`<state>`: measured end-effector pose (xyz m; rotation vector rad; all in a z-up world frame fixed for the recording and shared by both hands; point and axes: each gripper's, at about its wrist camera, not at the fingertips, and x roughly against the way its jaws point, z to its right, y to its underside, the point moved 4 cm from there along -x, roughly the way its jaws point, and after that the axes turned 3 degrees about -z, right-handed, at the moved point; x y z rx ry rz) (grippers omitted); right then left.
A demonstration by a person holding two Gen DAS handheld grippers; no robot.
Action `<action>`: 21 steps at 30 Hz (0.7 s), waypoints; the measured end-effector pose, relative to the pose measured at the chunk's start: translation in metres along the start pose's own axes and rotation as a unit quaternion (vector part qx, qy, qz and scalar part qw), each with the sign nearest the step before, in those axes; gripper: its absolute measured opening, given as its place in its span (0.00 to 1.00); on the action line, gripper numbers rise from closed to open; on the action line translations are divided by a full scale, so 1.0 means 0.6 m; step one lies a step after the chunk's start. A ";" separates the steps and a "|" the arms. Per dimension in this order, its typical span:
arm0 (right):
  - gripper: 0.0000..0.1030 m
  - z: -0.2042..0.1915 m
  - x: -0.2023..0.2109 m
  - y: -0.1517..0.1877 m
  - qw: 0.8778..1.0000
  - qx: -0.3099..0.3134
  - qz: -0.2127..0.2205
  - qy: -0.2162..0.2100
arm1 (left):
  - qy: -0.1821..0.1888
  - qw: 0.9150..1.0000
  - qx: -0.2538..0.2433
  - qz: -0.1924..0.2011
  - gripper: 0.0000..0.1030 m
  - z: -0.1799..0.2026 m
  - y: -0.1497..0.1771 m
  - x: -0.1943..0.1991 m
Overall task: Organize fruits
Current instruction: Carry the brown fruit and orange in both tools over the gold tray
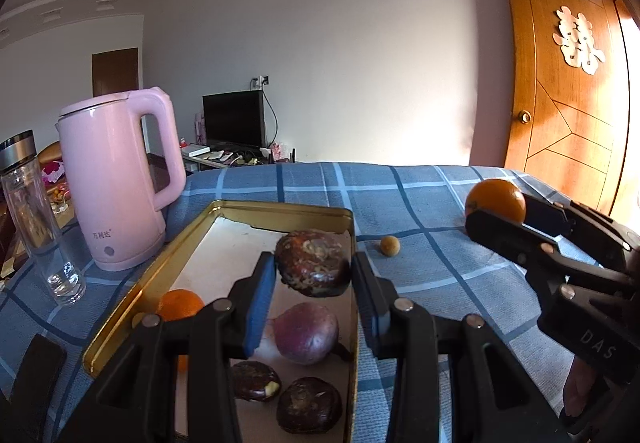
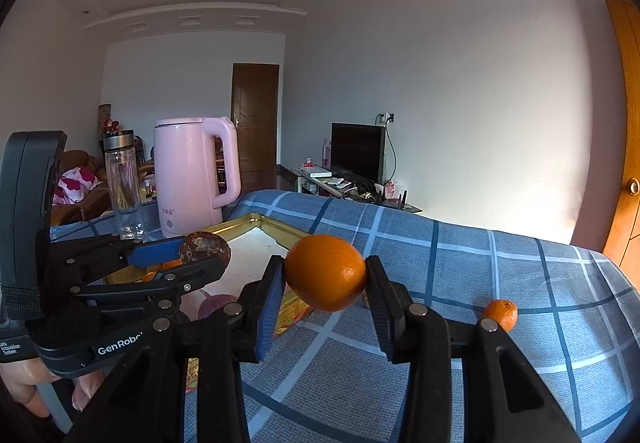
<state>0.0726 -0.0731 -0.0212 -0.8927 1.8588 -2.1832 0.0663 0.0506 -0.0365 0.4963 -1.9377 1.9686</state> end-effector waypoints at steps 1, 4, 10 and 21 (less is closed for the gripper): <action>0.41 -0.005 -0.002 -0.001 1.000 0.002 0.000 -0.003 | -0.003 1.000 0.002 0.000 0.39 -0.006 0.001 0.002; 0.41 -0.018 -0.010 -0.003 1.000 0.010 -0.002 -0.009 | -0.011 1.000 0.010 -0.002 0.39 -0.026 0.003 0.005; 0.41 -0.043 -0.027 -0.007 1.000 0.020 -0.006 -0.023 | -0.027 0.999 0.021 -0.010 0.39 -0.058 0.012 0.002; 0.41 -0.087 -0.052 -0.017 0.998 0.042 -0.013 -0.046 | -0.050 0.998 0.038 -0.020 0.39 -0.105 0.021 -0.003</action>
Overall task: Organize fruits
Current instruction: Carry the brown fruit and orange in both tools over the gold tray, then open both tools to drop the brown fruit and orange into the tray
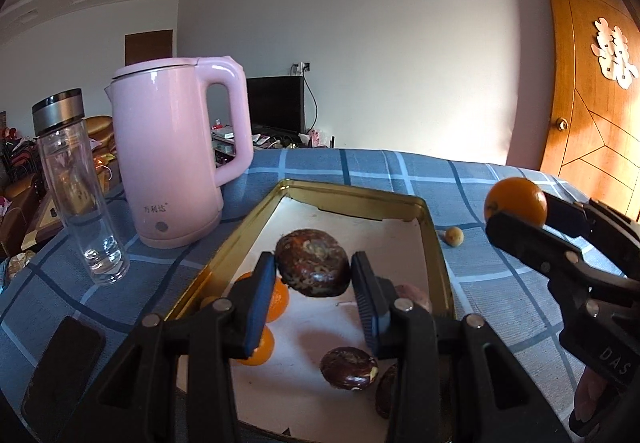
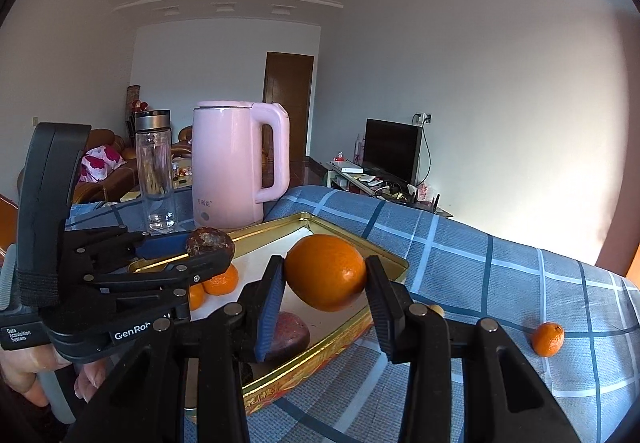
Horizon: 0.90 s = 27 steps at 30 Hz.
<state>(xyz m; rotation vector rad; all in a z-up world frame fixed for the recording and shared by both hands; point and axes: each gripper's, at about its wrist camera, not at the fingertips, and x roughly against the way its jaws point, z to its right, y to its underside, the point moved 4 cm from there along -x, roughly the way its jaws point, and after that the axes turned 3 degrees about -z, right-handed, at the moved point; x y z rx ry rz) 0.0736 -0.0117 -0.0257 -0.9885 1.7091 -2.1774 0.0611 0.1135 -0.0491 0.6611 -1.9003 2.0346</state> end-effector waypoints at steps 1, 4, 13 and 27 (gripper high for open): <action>0.41 -0.003 -0.002 -0.001 1.000 0.002 -0.001 -0.002 | -0.002 1.000 0.001 0.000 0.39 -0.004 0.000 -0.001; 0.41 -0.010 -0.009 -0.004 1.000 0.006 -0.002 -0.007 | -0.009 1.000 0.004 -0.004 0.39 -0.016 0.001 -0.003; 0.41 -0.037 -0.034 -0.010 1.000 0.020 -0.009 -0.021 | -0.025 1.000 0.011 -0.014 0.39 -0.044 0.007 -0.007; 0.41 -0.075 -0.065 -0.008 0.998 0.033 -0.028 -0.043 | -0.043 0.998 0.015 -0.038 0.39 -0.076 0.017 -0.020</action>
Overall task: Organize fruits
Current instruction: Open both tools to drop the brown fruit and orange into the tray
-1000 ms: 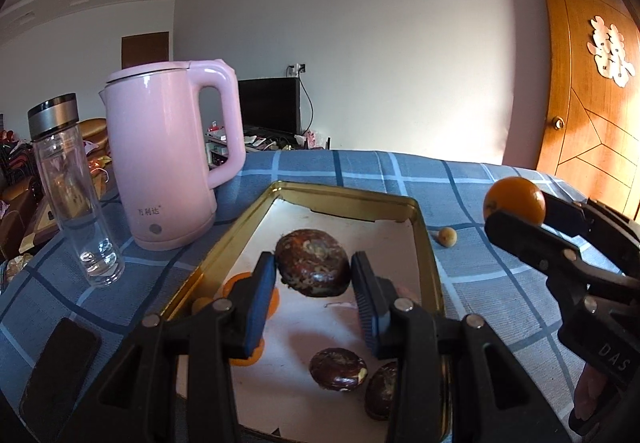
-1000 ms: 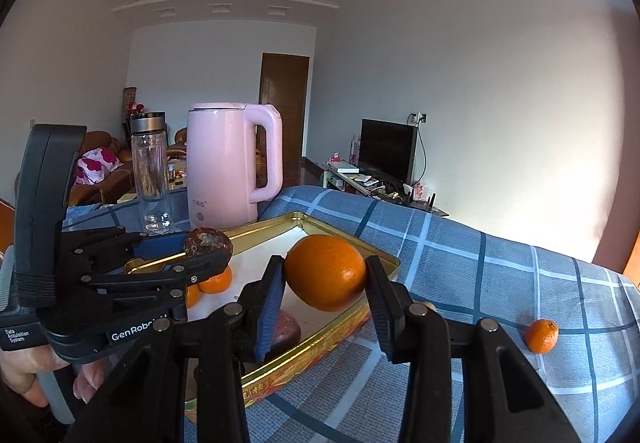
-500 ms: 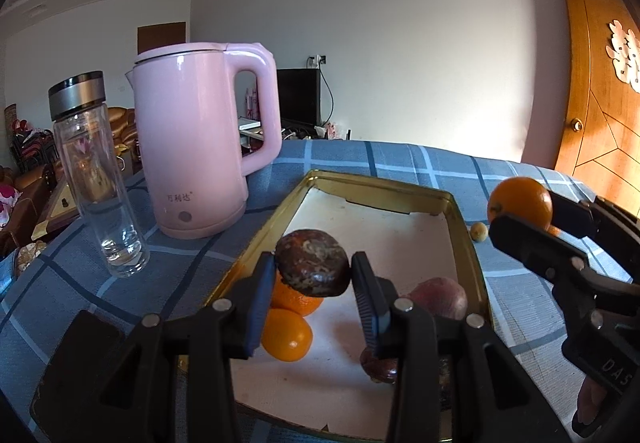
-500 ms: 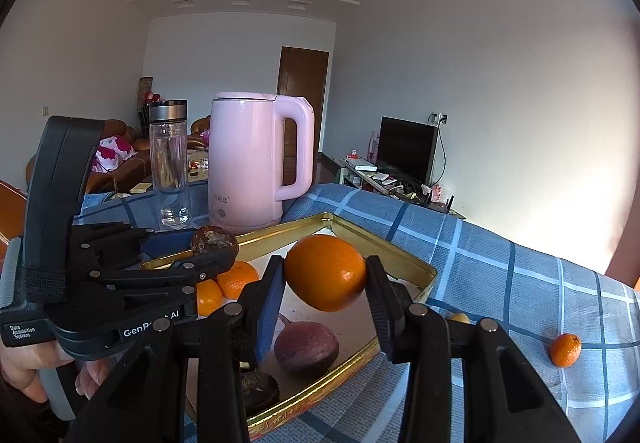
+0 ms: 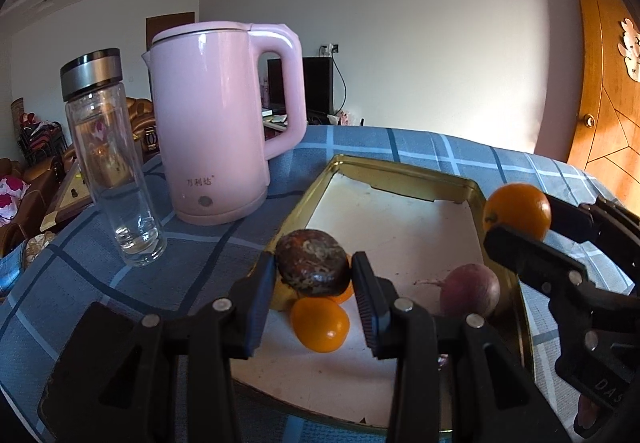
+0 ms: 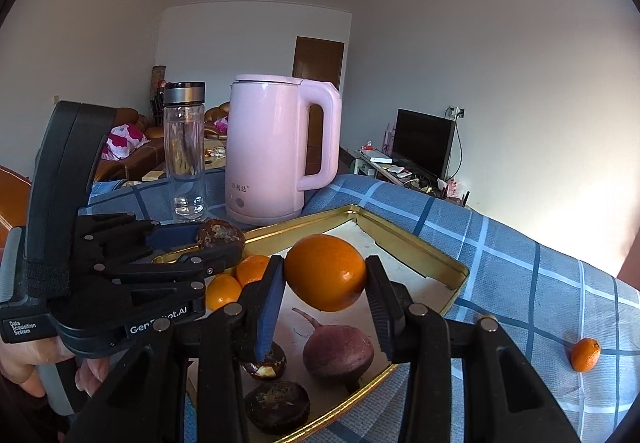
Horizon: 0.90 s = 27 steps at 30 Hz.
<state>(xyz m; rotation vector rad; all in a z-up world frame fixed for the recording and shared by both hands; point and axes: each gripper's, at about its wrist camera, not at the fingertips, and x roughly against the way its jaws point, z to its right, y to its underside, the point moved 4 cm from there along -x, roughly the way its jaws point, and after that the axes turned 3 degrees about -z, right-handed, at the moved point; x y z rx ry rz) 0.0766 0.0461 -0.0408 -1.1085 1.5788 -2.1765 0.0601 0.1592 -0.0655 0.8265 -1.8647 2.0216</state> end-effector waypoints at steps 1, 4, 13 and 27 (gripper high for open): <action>0.41 -0.003 -0.004 0.001 1.000 0.002 -0.004 -0.002 | -0.001 1.000 0.001 -0.003 0.39 -0.002 0.001 -0.003; 0.41 -0.013 -0.016 0.006 1.000 0.008 -0.017 -0.007 | -0.002 1.000 -0.001 -0.013 0.39 -0.006 0.006 -0.009; 0.41 -0.032 -0.046 0.022 0.998 0.022 -0.056 -0.026 | -0.001 1.000 0.002 -0.031 0.39 -0.021 0.019 -0.020; 0.44 -0.059 -0.060 0.041 0.994 0.049 -0.079 -0.049 | -0.019 0.999 0.002 -0.030 0.46 -0.024 0.021 -0.012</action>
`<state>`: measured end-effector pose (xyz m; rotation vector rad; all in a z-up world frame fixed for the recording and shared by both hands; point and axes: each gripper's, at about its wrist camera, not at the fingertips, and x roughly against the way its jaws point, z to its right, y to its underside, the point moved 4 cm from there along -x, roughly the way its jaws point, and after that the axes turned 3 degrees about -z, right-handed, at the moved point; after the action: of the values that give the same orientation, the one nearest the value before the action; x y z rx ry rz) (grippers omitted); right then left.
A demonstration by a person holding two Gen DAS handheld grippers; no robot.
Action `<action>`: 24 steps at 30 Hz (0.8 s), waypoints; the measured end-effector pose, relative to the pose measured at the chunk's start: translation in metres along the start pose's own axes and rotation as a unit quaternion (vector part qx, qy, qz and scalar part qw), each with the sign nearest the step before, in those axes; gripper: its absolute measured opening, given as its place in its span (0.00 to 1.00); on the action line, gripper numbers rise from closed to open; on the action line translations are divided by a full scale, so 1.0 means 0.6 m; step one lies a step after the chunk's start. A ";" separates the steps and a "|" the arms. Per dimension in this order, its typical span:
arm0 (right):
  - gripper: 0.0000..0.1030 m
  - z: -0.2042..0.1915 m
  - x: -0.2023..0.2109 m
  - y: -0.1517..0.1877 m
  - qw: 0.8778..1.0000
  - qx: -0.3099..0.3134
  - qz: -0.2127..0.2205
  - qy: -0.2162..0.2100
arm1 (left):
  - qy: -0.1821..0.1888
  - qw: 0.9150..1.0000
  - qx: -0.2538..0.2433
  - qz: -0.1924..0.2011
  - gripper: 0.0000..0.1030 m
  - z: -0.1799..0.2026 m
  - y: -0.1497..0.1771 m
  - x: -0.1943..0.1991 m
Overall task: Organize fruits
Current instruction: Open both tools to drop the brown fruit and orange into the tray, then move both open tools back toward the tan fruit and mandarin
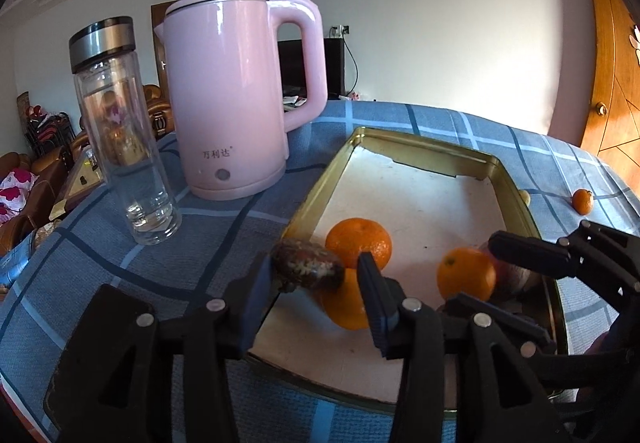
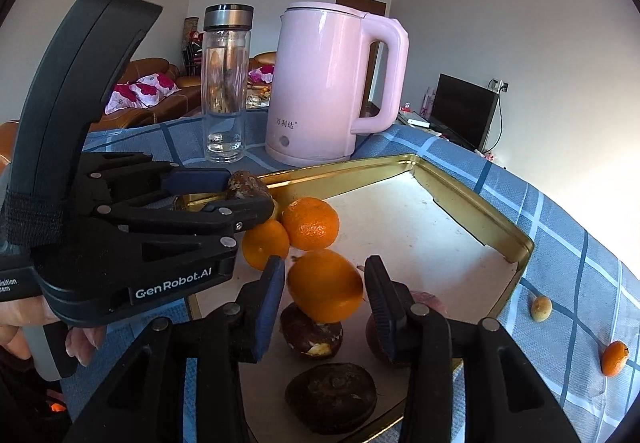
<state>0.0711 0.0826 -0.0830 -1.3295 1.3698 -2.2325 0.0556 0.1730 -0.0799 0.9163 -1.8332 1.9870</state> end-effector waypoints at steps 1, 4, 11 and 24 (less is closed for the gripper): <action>0.45 0.002 0.004 0.001 1.000 0.000 0.002 0.001 | 0.003 1.000 0.002 0.003 0.49 0.001 -0.002 0.003; 0.48 0.015 0.022 0.005 1.000 -0.003 0.009 0.010 | 0.005 1.000 0.003 0.020 0.62 0.011 -0.012 0.022; 0.53 0.082 0.088 0.023 0.998 -0.020 0.029 0.055 | 0.049 0.997 -0.020 0.048 0.66 0.082 -0.039 0.069; 0.59 0.321 0.200 0.111 0.963 -0.177 0.027 0.201 | 0.123 0.986 -0.111 0.013 0.69 0.319 -0.078 0.055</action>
<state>0.1341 -0.1399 -0.0336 -0.9347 1.9949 -2.3891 0.1077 -0.0117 -0.0246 0.5574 -1.8808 1.7734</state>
